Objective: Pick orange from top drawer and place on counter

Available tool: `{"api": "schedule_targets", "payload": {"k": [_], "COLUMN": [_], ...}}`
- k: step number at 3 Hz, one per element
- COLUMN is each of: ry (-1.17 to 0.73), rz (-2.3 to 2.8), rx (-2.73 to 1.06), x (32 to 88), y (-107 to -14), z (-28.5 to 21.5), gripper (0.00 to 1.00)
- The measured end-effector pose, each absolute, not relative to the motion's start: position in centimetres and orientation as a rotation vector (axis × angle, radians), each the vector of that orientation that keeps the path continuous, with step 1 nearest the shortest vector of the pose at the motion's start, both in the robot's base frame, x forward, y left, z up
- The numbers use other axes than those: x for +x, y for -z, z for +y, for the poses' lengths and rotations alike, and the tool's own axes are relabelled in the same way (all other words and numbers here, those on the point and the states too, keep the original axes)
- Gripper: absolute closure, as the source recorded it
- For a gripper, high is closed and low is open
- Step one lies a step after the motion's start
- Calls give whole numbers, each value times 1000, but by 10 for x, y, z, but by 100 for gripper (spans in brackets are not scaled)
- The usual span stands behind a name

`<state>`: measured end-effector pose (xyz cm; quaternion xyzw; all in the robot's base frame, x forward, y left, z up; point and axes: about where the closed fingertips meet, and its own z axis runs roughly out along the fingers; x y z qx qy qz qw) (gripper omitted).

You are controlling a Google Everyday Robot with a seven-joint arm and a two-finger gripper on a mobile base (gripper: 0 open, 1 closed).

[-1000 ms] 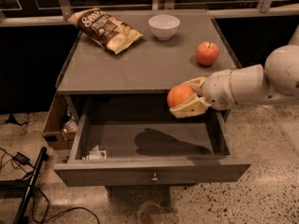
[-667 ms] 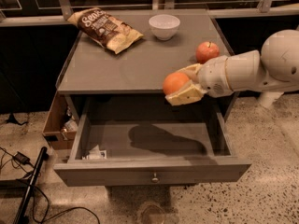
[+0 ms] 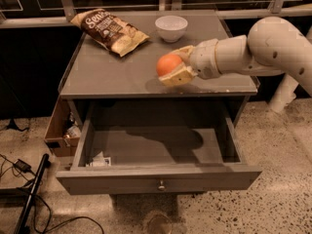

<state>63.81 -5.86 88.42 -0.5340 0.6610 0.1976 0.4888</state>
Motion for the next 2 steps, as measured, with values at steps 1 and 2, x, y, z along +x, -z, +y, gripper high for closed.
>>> {"api": "schedule_targets", "payload": {"k": [1, 2], "ry": [-474, -461], "rz": [1585, 1590], "rx": [-1297, -1292], "x": [665, 688], "y": [-883, -882], "z": [-45, -37], "gripper": [100, 100]}}
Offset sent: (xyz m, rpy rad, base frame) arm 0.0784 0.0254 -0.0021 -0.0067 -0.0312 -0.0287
